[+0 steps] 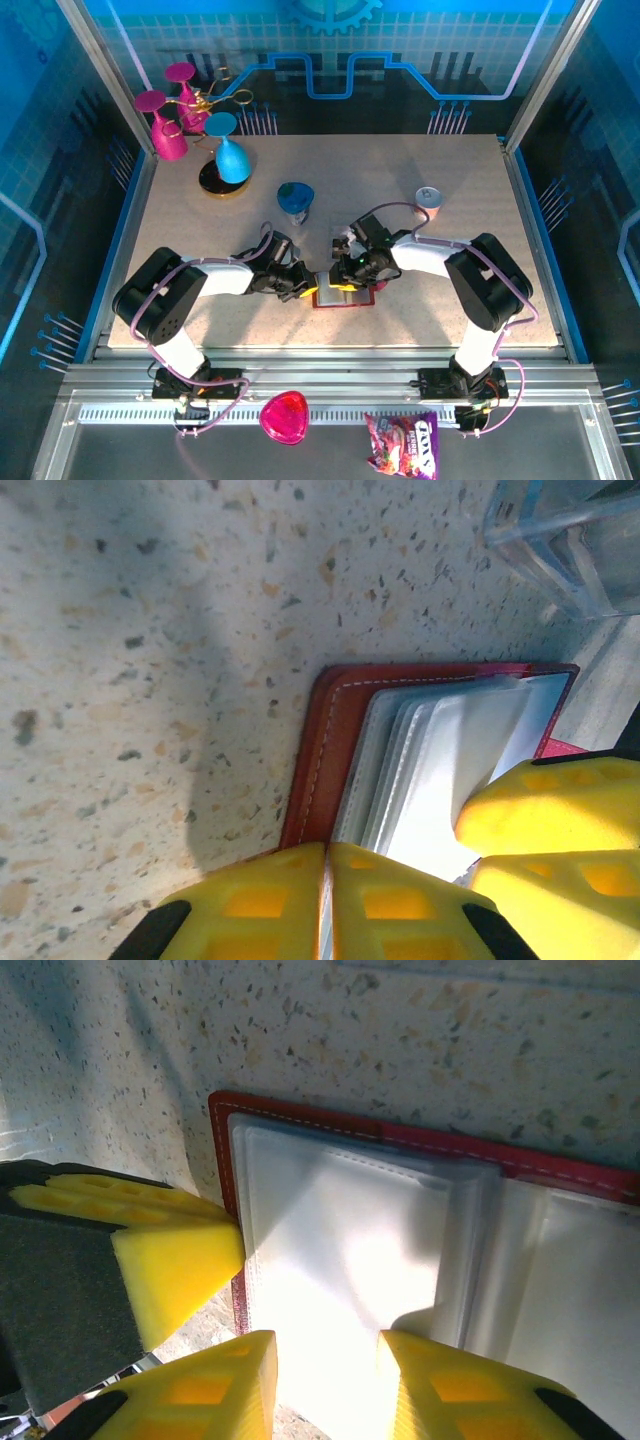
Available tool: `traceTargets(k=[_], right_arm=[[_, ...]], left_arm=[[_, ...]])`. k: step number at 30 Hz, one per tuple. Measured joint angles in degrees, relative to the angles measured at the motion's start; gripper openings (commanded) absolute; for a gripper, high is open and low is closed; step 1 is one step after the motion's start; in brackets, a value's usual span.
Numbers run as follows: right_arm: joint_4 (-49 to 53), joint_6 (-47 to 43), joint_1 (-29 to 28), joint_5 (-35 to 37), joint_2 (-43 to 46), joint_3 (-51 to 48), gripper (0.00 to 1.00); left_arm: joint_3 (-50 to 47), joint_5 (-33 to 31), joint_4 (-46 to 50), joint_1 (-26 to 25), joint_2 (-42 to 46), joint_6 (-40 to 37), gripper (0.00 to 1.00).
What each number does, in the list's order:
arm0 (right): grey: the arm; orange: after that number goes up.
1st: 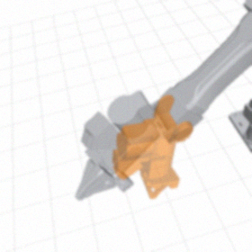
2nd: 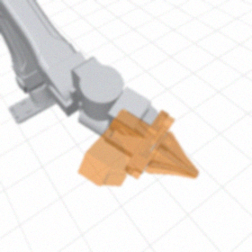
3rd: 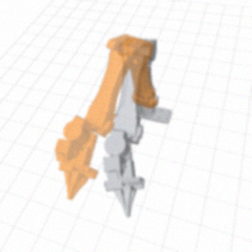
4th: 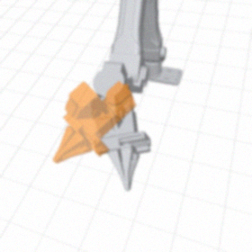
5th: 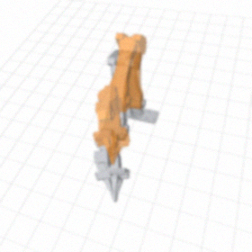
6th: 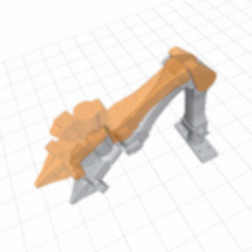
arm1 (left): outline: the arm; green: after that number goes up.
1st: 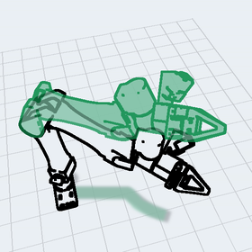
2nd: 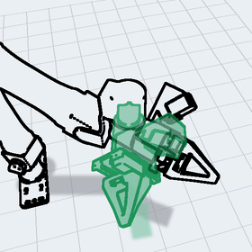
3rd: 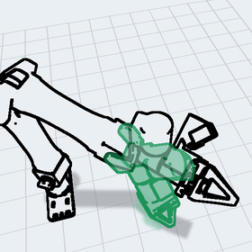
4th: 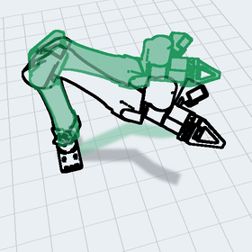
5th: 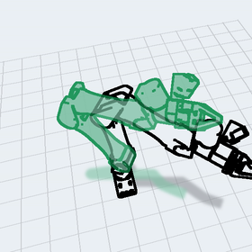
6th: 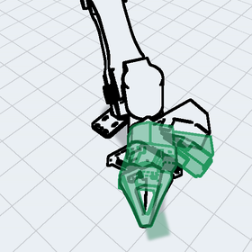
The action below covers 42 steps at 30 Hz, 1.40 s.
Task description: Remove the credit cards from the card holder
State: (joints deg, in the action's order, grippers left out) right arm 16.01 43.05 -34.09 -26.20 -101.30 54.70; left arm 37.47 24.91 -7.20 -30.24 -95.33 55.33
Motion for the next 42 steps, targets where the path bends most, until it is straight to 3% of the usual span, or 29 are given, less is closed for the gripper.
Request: traceTargets(k=[14,29,42], right_arm=[[-3.8,-0.6,2.9,-2.4,0.9,-3.7,0.32],[-8.8,-0.3,3.5,-4.7,1.9,-6.8,0.32],[-10.1,0.0,3.9,-5.8,2.1,-7.6,0.32]], left_arm=[[0.5,0.0,0.6,0.0,-0.2,0.0,0.11],[3.2,-0.2,2.4,0.0,3.3,1.2,0.22],[4.3,0.2,0.2,-2.0,0.3,3.3,0.35]])
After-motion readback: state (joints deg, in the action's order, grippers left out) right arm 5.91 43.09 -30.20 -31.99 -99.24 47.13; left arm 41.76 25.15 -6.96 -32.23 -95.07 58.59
